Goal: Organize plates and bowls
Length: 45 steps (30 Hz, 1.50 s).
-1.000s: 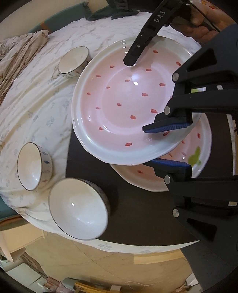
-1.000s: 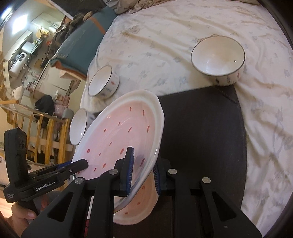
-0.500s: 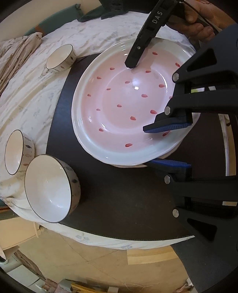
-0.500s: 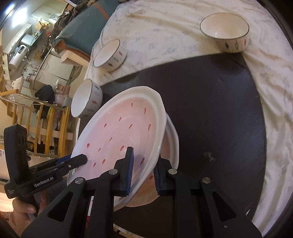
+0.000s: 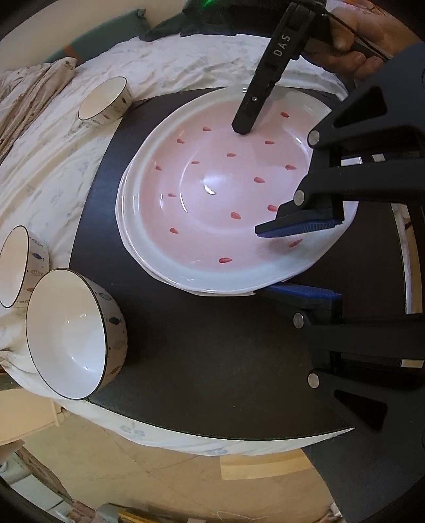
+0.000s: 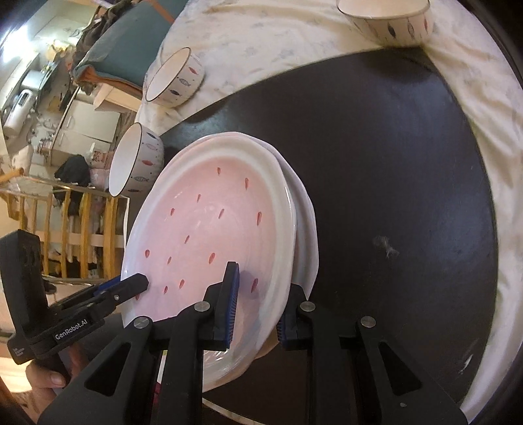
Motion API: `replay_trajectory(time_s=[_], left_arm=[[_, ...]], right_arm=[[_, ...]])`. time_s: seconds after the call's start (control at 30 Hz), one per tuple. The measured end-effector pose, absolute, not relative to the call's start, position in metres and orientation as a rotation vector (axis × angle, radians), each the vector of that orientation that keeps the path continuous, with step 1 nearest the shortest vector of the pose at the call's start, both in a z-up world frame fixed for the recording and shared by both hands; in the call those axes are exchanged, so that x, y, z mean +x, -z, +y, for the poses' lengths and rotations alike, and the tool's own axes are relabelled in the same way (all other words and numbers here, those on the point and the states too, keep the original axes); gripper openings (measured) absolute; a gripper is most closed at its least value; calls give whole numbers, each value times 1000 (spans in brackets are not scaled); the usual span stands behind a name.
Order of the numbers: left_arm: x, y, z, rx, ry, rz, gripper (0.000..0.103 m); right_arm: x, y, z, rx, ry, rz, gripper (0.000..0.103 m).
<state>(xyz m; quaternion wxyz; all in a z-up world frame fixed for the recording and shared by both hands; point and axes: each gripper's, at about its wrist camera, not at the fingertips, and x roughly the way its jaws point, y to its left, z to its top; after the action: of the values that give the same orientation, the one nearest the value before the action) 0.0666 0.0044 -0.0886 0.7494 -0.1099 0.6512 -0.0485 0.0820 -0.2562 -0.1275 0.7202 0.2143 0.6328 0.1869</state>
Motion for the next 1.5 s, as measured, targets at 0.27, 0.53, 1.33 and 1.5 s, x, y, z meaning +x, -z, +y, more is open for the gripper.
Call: replay_trajectory(time_s=[0.27,0.53,1.33,1.5], left_arm=[[67,109,6,-248,74,1489,27],[73,112,5,-224,67,1485,30],[76,118,-5,-176,65,1488,36],[73,117,-6,-164,69,1478,37]], right_arm=[[81,134,-248,490,-439,1446,24],[81,133,-247,495,-420,1455,25],[79,100,-268,248,-293,1446,25],[82,112,-268,304,-292,1471,27]])
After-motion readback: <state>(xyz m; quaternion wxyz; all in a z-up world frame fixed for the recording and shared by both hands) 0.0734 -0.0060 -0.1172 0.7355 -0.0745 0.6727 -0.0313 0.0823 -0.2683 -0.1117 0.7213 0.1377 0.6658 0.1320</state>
